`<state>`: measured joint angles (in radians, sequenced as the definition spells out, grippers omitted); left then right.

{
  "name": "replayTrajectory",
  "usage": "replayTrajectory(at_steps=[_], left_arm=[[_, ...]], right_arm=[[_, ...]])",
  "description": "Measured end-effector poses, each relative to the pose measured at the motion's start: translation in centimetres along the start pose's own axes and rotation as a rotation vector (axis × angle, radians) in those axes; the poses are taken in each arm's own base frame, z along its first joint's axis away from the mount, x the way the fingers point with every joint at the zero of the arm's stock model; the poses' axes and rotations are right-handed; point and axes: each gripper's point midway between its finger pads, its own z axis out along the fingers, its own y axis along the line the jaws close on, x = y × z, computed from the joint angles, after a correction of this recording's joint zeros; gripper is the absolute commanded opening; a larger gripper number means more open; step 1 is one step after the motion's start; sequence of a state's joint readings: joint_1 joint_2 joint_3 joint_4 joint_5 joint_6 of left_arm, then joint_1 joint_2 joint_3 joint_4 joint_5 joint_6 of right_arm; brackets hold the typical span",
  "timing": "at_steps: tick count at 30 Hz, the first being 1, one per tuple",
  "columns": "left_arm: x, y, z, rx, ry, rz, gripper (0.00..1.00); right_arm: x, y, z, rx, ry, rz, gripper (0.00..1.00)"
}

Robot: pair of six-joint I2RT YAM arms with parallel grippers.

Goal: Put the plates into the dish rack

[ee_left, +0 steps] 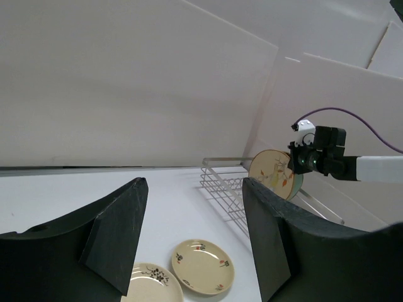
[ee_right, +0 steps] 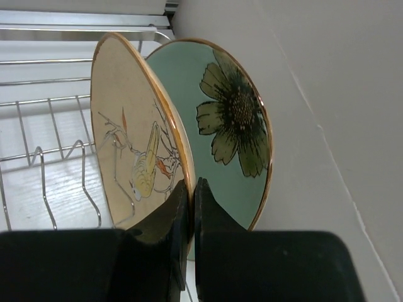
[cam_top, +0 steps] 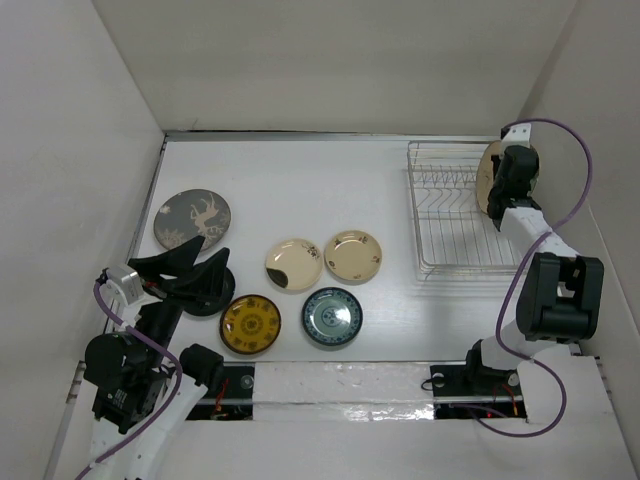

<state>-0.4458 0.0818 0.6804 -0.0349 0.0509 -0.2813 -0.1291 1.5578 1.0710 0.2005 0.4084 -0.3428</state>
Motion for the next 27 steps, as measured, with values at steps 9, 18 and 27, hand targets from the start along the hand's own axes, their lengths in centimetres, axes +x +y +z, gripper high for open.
replayTrajectory(at_steps=[9,18,27], left_arm=[[0.0,0.0,0.0,0.000,0.000,0.000,0.59],[0.2,0.1,0.2,-0.003,0.007,0.000,0.59],[1.6,1.1,1.3,-0.050,0.058,-0.002,0.50]], right_arm=[[-0.4,-0.1,0.3,0.046,-0.055,0.134,0.59],[-5.6,0.7,-1.0,0.012,-0.165,0.388,0.78],[-18.4,14.5,-12.0,-0.494,-0.388,0.607,0.00]])
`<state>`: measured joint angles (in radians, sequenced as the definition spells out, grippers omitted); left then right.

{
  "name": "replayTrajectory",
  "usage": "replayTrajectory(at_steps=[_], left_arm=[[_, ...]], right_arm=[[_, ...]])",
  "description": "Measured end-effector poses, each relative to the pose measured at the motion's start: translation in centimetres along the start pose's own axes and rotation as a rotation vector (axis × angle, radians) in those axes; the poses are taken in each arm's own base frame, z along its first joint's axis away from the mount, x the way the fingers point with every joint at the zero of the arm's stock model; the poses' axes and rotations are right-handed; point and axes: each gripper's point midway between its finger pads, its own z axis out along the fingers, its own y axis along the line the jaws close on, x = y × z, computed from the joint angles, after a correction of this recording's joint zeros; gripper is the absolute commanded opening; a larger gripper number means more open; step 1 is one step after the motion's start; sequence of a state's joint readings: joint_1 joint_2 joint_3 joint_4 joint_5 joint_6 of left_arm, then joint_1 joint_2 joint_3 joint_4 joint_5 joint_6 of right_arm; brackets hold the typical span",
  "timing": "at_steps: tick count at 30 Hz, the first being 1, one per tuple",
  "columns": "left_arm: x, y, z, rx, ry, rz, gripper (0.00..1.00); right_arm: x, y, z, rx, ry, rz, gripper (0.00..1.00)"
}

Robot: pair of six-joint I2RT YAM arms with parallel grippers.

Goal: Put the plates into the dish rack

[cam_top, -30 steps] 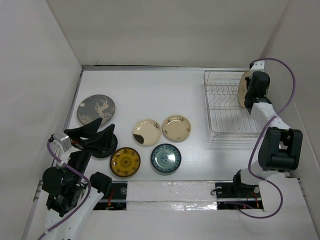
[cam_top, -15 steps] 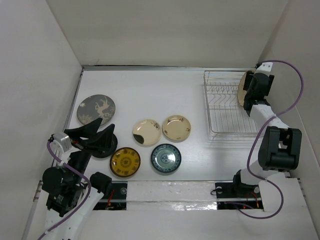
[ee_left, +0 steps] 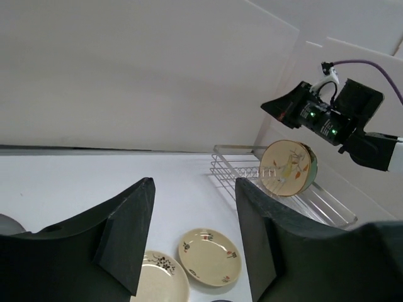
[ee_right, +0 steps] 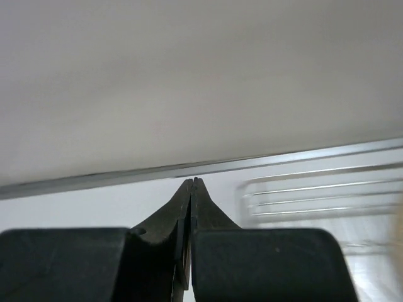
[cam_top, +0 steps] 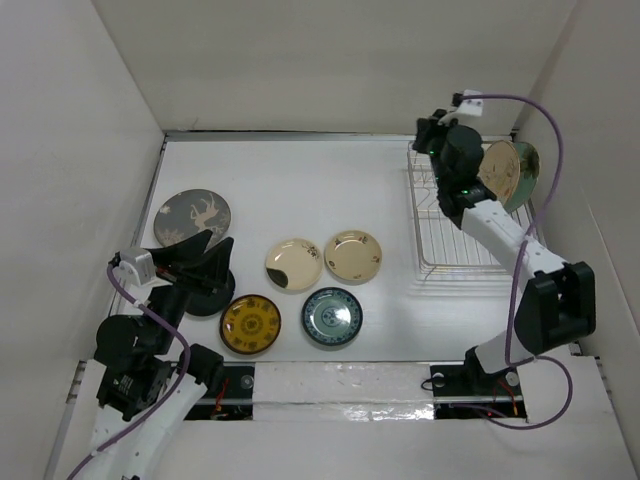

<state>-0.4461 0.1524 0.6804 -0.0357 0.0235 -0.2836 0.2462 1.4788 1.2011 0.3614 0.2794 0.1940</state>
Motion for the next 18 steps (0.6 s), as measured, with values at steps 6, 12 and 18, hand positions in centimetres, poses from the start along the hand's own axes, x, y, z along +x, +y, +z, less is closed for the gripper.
replayTrajectory(at_steps=[6,12,18], left_arm=[[0.9,1.3,0.6,-0.070,0.029,-0.004,0.23],[1.0,2.8,0.8,-0.147,0.025,0.000,0.01],[1.9,3.9,1.4,-0.200,0.056,0.007,0.07]], right_arm=[[6.8,15.2,0.0,-0.330,0.163,0.156,0.00],[20.0,28.4,-3.0,-0.545,0.455,0.233,0.22],[28.9,37.0,-7.6,-0.670,0.671,0.300,0.55]])
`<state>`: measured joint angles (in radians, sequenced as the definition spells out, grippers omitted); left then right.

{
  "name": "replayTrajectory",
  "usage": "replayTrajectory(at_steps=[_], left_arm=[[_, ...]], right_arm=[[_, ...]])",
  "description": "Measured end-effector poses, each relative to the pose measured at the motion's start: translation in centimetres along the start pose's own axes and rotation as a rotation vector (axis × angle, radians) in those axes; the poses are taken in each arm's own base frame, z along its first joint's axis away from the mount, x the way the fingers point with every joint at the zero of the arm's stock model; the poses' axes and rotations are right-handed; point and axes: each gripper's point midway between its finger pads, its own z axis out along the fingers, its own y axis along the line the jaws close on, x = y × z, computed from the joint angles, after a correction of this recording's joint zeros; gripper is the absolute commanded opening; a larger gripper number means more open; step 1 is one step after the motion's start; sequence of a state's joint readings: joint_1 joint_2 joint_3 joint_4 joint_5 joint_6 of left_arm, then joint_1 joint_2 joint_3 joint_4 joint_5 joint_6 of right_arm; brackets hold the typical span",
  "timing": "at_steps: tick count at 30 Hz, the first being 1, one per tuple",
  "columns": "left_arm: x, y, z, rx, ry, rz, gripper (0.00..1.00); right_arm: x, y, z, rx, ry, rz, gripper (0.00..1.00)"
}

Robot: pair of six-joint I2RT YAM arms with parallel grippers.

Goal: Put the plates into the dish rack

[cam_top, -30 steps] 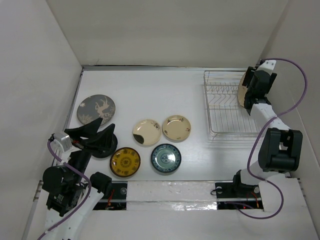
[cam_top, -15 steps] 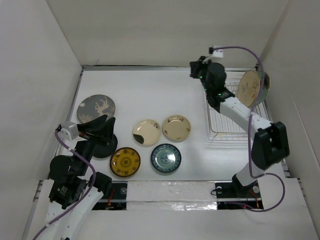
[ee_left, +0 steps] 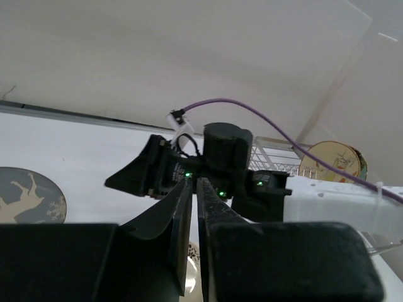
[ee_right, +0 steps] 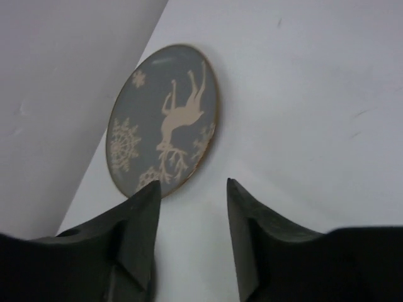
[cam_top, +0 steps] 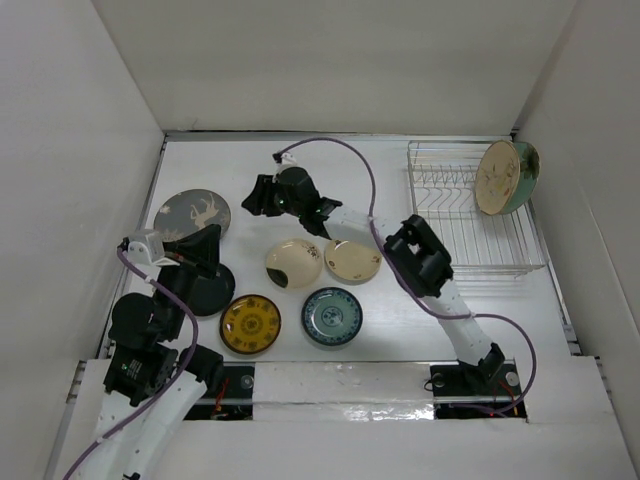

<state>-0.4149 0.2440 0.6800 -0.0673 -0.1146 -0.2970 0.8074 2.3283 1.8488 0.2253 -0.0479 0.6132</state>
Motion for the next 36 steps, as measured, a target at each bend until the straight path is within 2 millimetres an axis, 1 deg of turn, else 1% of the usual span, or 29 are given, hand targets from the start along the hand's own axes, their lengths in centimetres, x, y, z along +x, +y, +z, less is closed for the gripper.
replayTrajectory(at_steps=[1,2,3,8,12,15,19,24,28,31,34,35,36], left_arm=[[0.2,0.1,0.2,-0.004,0.009,0.001,0.09],[0.5,0.2,0.3,-0.010,0.017,0.003,0.10],[0.7,0.3,0.4,-0.014,0.025,0.004,0.11],[1.1,0.5,0.7,-0.026,0.041,0.007,0.18],[1.1,0.6,0.7,-0.035,0.040,0.008,0.22],[1.1,0.7,0.7,-0.038,0.038,0.008,0.24],[0.9,0.7,0.6,-0.039,0.033,0.007,0.26],[0.7,0.7,0.5,-0.038,0.024,0.006,0.26],[0.7,0.7,0.5,-0.041,0.024,0.006,0.27],[0.7,0.8,0.5,-0.045,0.022,0.006,0.27],[0.6,1.0,0.5,-0.053,0.019,0.006,0.27],[0.6,1.0,0.5,-0.055,0.017,0.006,0.27],[0.5,1.0,0.5,-0.058,0.015,0.006,0.27]], right_arm=[[1.1,0.5,0.7,-0.012,0.022,0.020,0.57],[2.0,0.9,1.4,-0.026,0.037,0.040,0.61],[2.7,1.0,2.1,-0.036,0.054,0.067,0.62],[4.9,0.9,4.7,-0.056,0.097,0.175,0.64],[6.5,0.2,6.2,-0.044,0.130,0.240,0.64],[8.0,0.2,6.8,-0.039,0.159,0.279,0.64],[9.5,0.7,7.4,-0.049,0.186,0.326,0.65],[9.9,2.6,7.9,-0.099,0.206,0.406,0.65],[10.9,3.2,8.6,-0.132,0.220,0.474,0.65],[11.0,3.6,8.7,-0.151,0.219,0.514,0.64],[11.0,3.7,8.7,-0.149,0.223,0.538,0.61],[11.0,3.7,8.7,-0.147,0.224,0.543,0.49],[11.1,3.7,8.7,-0.146,0.224,0.545,0.43]])
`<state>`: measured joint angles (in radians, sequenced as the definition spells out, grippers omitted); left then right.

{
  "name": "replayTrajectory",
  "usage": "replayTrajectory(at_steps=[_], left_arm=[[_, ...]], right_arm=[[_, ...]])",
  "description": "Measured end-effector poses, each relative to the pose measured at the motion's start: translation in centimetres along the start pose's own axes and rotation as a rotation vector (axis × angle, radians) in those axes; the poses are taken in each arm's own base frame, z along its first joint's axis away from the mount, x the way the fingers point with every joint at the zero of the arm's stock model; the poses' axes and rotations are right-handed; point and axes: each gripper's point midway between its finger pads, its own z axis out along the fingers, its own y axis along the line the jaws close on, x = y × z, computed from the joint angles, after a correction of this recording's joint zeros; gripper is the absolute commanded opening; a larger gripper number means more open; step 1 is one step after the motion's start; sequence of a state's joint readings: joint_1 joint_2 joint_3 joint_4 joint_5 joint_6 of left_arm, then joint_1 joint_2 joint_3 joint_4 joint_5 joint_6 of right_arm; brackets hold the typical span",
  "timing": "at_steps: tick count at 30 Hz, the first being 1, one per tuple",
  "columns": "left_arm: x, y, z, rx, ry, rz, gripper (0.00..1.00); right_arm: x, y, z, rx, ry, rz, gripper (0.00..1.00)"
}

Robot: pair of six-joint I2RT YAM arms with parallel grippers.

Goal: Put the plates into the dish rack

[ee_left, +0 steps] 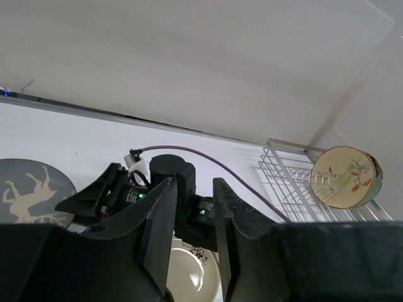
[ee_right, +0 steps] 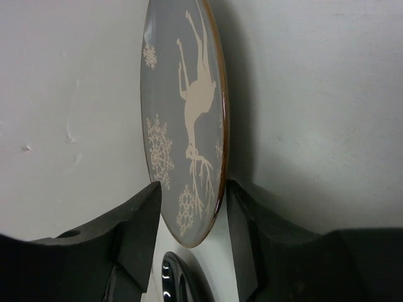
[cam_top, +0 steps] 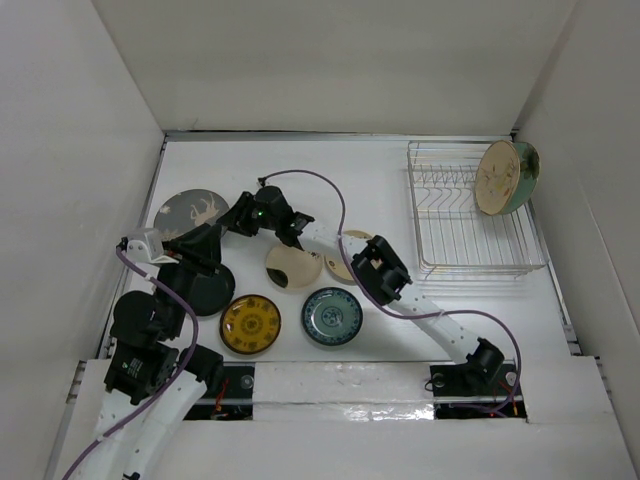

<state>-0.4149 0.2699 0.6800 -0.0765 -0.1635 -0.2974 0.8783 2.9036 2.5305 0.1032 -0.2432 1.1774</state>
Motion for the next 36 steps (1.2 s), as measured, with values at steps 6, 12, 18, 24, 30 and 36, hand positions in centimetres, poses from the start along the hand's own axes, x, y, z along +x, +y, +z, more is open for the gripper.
replayTrajectory(at_steps=[6,12,18,24,30,36], left_arm=[[-0.6,0.2,-0.4,-0.008,-0.025,-0.004,0.27],[-0.7,0.2,-0.5,-0.011,-0.030,-0.005,0.28],[-0.7,0.2,-0.5,-0.009,-0.030,-0.005,0.28],[-0.7,0.1,-0.5,-0.006,-0.028,-0.005,0.28],[-0.6,0.0,-0.5,0.002,-0.025,-0.005,0.28],[-0.6,-0.1,-0.5,0.008,-0.023,-0.005,0.29]], right_arm=[[0.2,-0.5,0.2,0.006,0.003,0.033,0.33],[0.4,-1.5,0.4,0.014,-0.002,0.077,0.07],[0.2,-1.9,-0.2,0.023,-0.032,0.079,0.00],[0.5,-2.0,-1.9,0.001,-0.048,0.091,0.00],[-0.5,-2.1,-4.2,-0.002,-0.055,0.101,0.00],[-3.4,-1.0,-6.5,-0.052,-0.095,0.125,0.00]])
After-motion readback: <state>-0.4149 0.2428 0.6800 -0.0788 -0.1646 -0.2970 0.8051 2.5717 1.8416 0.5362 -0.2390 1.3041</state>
